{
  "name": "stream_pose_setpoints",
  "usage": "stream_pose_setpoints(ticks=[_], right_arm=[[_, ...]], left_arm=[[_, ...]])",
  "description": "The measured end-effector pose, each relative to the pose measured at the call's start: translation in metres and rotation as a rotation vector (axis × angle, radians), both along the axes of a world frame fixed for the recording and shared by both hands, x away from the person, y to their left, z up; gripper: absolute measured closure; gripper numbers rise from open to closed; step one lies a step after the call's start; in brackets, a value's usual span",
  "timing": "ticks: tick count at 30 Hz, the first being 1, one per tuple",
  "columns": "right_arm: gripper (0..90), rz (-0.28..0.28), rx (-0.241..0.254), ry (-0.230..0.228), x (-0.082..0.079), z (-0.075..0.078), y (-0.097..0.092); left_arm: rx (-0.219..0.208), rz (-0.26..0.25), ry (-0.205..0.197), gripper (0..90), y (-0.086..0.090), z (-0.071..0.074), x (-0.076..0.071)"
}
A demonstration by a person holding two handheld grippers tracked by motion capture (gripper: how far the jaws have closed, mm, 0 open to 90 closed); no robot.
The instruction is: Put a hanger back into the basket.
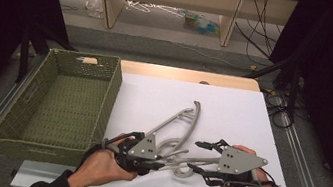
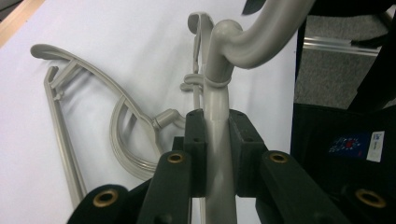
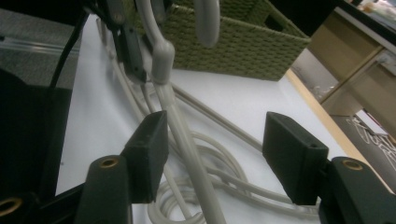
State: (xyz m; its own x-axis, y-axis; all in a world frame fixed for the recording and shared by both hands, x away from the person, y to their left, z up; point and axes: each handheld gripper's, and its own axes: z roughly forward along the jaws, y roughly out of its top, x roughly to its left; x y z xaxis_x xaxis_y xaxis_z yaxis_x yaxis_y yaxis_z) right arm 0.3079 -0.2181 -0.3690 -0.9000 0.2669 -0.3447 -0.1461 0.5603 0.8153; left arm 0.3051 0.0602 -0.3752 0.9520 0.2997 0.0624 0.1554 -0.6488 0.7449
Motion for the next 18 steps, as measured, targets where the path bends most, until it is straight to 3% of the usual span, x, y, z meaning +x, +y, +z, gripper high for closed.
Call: stream_pose_setpoints(ticks=[4, 5, 8, 9, 11, 12, 14, 18], right_arm=[[39.0, -0.025, 0.011, 0.018, -0.003, -0.002, -0.002], [39.0, -0.035, -0.006, 0.030, -0.004, -0.004, -0.004], [38.7, -0.058, -0.008, 0.043, -0.005, -0.007, -0.007], [38.7, -0.066, -0.005, 0.037, -0.004, -0.008, -0.008], [38.8, -0.080, 0.003, 0.051, -0.005, -0.010, -0.012], [38.9, -0.081, 0.004, 0.047, -0.004, -0.010, -0.013], [39.1, -0.093, -0.004, 0.063, -0.004, -0.012, -0.014], [39.8, -0.090, -0.021, 0.083, -0.006, -0.015, -0.017]], left_arm=[[0.011, 0.015, 0.008, 78.9, -0.003, -0.004, 0.001], [0.031, 0.001, 0.004, 78.9, -0.003, -0.004, 0.001], [0.021, -0.003, 0.023, 78.9, -0.007, -0.009, -0.001], [0.036, -0.013, 0.020, 78.9, -0.007, -0.009, 0.000], [0.034, -0.012, 0.029, 79.0, -0.006, -0.010, 0.001], [0.007, -0.001, 0.041, 79.0, -0.007, -0.012, 0.001], [-0.001, 0.008, 0.044, 79.0, -0.006, -0.011, 0.003], [0.013, 0.028, 0.027, 79.0, -0.005, -0.010, 0.008]])
